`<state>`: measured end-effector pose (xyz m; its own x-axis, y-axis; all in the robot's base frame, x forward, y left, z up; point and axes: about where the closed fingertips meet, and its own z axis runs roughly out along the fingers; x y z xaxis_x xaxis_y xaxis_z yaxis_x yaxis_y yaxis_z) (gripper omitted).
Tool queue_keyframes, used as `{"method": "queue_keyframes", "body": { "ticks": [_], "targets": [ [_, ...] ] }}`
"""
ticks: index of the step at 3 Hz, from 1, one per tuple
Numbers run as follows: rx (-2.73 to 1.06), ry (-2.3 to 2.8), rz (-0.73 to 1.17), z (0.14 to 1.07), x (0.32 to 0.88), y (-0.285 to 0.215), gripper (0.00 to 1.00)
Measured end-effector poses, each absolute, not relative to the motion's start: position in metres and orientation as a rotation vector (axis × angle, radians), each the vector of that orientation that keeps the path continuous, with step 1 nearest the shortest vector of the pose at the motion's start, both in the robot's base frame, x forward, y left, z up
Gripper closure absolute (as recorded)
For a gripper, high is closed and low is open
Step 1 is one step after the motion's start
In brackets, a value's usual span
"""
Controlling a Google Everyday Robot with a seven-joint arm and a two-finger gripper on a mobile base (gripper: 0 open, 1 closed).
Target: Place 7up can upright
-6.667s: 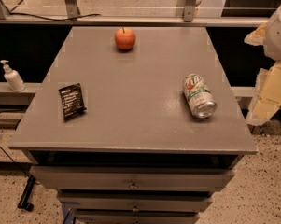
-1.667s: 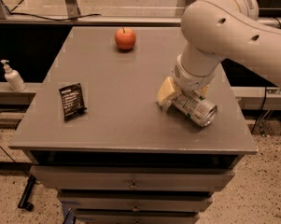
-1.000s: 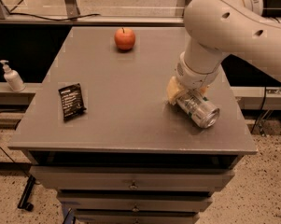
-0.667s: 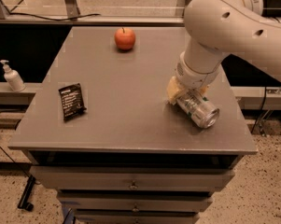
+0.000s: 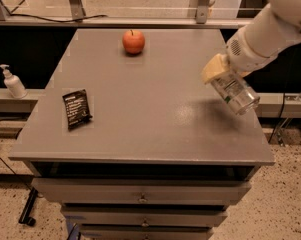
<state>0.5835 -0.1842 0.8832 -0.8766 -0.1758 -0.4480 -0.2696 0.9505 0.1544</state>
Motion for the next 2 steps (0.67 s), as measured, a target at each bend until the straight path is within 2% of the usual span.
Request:
{"method": "queue_keyframes", "body": {
  "ticks": [2],
  "targets": [
    [-0.368,2.260,0.670,0.960,0.607,-0.222,1.00]
  ]
}}
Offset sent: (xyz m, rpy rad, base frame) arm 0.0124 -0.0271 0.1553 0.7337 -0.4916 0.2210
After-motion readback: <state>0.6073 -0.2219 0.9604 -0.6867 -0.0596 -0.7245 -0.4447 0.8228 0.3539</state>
